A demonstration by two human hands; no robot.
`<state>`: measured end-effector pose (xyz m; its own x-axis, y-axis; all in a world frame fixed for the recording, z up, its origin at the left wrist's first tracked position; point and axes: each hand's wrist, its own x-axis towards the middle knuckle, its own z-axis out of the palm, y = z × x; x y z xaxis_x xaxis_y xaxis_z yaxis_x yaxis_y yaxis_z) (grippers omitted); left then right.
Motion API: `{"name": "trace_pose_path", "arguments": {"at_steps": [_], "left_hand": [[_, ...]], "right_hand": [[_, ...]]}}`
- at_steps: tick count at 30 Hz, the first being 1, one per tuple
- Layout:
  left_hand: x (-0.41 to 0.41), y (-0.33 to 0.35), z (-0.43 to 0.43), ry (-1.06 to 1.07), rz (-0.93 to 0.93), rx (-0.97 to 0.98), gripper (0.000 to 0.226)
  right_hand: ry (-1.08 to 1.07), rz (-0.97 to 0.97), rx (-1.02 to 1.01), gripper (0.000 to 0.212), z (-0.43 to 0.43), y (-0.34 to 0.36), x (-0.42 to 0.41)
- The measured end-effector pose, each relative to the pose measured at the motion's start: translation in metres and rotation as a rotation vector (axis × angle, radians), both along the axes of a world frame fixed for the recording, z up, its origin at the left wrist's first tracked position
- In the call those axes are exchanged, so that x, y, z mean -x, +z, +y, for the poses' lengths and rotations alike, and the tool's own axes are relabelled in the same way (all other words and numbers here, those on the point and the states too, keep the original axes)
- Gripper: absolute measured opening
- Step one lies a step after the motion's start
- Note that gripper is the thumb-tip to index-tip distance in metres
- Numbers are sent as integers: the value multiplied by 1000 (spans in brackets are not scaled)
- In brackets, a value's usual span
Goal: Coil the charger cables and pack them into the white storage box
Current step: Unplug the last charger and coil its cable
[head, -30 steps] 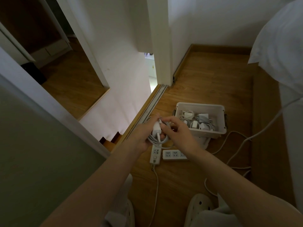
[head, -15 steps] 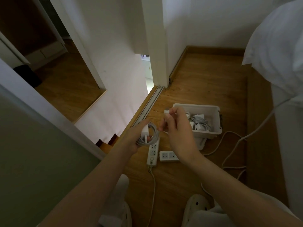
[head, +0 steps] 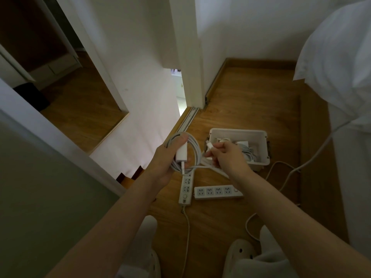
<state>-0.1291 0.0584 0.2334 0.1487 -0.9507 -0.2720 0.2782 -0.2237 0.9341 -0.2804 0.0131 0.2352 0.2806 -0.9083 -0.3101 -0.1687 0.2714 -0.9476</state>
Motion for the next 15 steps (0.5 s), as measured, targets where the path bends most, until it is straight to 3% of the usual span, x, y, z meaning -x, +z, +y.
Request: {"name": "trace_pose_path", "arguments": {"at_steps": [8,12,15], "left_hand": [[1,-1,1,-145,54,18,40],[4,-4,2,-161,128,-32,38],[9,-7,4,-166,163,-92,42]], "right_hand": [[278,-105,-27,20,3,3,8],[289,-215,-124,19,2,2,12],[235,-144,-117,16,4,-4,9]]}}
